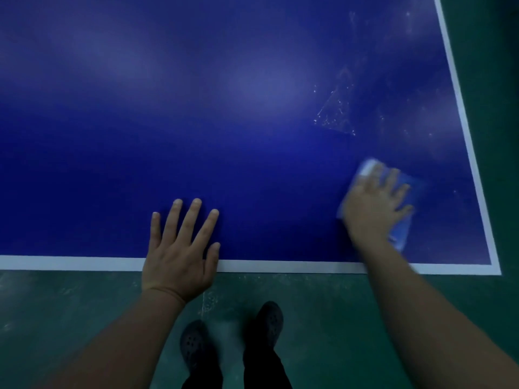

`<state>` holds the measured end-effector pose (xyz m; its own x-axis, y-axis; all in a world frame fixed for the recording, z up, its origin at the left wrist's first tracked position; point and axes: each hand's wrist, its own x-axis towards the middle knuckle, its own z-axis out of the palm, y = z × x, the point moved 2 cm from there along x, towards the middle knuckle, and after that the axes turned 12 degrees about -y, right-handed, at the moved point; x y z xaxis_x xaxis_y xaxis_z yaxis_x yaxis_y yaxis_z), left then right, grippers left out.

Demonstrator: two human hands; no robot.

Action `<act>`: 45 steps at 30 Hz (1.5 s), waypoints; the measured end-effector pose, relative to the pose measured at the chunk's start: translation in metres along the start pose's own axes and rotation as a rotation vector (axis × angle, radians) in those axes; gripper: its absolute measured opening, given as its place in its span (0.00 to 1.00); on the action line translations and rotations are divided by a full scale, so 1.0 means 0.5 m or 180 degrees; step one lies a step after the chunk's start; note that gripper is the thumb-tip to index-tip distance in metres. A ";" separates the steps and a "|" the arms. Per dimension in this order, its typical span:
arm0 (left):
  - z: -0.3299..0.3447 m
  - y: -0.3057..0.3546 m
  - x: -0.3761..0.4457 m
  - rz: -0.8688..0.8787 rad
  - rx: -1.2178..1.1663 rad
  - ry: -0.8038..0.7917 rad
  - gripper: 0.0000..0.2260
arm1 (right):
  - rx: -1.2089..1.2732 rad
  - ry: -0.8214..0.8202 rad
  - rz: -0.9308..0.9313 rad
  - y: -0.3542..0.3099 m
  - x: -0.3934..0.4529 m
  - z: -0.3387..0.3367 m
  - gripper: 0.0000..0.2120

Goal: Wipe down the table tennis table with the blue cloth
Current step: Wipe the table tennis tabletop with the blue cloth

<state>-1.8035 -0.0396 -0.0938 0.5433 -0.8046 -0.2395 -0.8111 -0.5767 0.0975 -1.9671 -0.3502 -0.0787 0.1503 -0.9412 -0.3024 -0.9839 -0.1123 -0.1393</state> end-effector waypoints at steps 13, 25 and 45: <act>-0.004 0.004 -0.003 0.0007 -0.0076 -0.0073 0.26 | 0.0060 -0.0195 0.0247 0.144 0.011 -0.047 0.27; -0.006 0.006 -0.005 -0.0144 -0.0047 -0.0260 0.28 | -0.0918 -0.0373 -0.0899 0.206 -0.061 -0.010 0.28; -0.003 0.451 0.110 -0.0021 -0.0428 -0.0174 0.29 | -0.0219 -0.0332 -0.0459 0.369 0.315 -0.173 0.26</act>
<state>-1.9563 -0.2142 -0.0837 0.5330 -0.7940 -0.2923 -0.7692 -0.5987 0.2234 -2.1331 -0.5469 -0.0706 0.2959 -0.8762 -0.3805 -0.9552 -0.2684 -0.1247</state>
